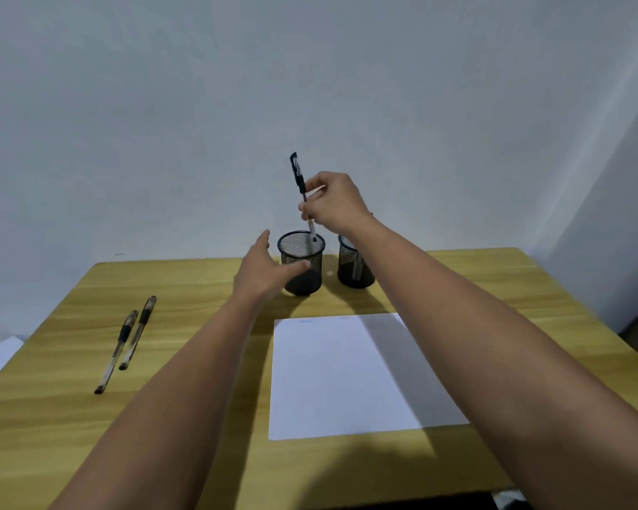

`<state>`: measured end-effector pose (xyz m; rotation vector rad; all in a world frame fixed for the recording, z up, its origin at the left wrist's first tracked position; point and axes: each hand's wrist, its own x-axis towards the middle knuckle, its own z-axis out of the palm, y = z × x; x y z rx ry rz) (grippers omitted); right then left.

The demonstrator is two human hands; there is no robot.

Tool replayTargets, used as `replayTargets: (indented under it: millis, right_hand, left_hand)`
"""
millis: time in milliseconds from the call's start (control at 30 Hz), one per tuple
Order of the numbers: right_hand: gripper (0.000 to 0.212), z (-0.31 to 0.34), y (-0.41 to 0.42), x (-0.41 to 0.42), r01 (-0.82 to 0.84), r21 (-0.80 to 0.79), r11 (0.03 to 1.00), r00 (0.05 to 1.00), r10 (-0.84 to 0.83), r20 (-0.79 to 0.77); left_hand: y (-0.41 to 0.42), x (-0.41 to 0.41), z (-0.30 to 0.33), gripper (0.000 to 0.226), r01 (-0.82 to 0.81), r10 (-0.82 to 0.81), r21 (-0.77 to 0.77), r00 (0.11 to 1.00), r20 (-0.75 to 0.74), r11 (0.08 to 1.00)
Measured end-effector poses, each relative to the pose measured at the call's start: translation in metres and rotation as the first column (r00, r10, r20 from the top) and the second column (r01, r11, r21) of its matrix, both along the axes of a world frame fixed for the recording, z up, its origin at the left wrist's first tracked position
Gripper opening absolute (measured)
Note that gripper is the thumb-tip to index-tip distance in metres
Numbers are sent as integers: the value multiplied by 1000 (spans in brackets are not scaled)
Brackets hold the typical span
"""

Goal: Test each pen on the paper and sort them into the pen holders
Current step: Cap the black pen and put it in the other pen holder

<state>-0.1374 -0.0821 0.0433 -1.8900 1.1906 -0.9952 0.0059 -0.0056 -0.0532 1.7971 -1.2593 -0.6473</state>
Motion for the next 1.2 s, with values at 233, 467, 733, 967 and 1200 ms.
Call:
replayTargets:
  millis: [233, 467, 733, 967, 1200]
  right_hand:
    - [18, -28, -15, 31, 64, -35, 997, 972, -70, -222]
    - [24, -40, -15, 40, 71, -18, 997, 951, -73, -299]
    - [35, -12, 19, 41, 105, -136, 985, 969, -132, -207]
    - [11, -15, 79, 84, -30, -82, 996, 980, 14, -199]
    - [13, -72, 118, 154, -259, 113, 959, 887, 282, -366]
  left_hand:
    - [-23, -11, -30, 78, -81, 86, -41, 987, 132, 996]
    - [-19, -14, -28, 67, -95, 104, -55, 976, 190, 994]
    - [23, 20, 8, 83, -98, 103, -32, 958, 267, 995]
    - [88, 118, 23, 32, -227, 222, -41, 874, 431, 973]
    - [129, 182, -7, 27, -314, 236, 69, 825, 514, 947]
